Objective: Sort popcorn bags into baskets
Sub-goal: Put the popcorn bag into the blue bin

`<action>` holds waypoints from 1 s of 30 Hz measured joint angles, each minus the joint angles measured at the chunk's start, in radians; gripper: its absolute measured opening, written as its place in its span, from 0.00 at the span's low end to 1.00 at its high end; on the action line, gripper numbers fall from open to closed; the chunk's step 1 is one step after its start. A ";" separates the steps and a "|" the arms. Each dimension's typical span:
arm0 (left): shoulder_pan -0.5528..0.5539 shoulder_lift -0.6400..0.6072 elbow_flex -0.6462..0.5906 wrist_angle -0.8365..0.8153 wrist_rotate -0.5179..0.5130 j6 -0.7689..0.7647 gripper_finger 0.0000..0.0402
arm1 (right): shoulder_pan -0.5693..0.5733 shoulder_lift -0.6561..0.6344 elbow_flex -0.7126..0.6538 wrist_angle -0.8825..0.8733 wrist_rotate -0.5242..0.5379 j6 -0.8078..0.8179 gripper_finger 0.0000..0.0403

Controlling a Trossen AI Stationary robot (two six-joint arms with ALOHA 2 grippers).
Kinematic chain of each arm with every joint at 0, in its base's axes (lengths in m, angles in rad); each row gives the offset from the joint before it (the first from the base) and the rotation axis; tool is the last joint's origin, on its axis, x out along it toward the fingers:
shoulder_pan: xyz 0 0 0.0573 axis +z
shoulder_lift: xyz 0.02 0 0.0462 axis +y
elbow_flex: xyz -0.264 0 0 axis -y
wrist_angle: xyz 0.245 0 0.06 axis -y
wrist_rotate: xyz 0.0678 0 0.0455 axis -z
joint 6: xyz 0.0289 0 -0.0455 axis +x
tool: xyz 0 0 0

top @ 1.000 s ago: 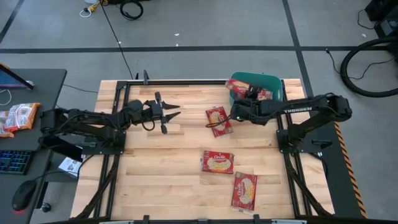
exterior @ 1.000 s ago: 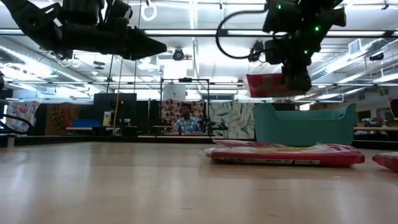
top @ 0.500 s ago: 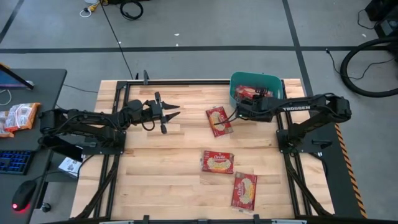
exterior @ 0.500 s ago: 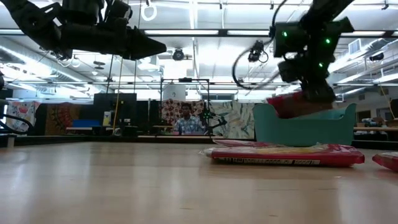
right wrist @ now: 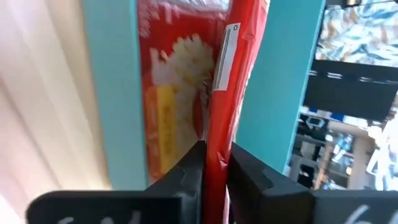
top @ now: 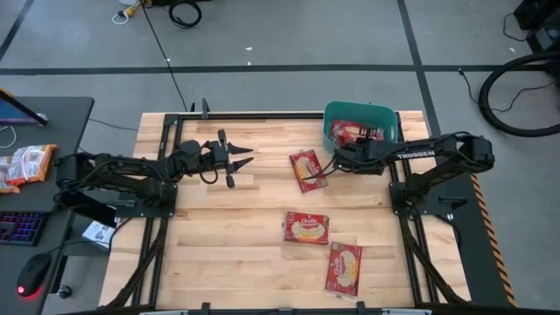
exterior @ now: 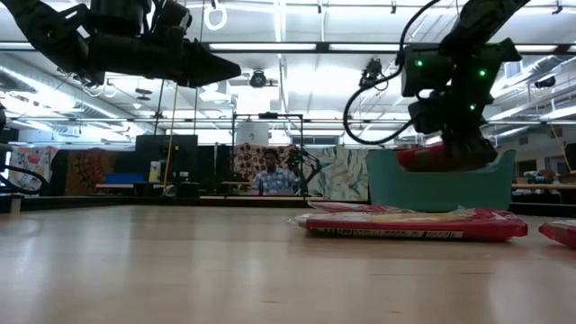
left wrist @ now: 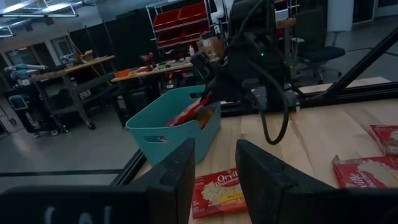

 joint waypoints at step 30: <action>0.000 0.001 0.000 -0.010 0.000 -0.001 0.30 | -0.068 0.001 0.110 -0.273 -0.098 0.259 0.44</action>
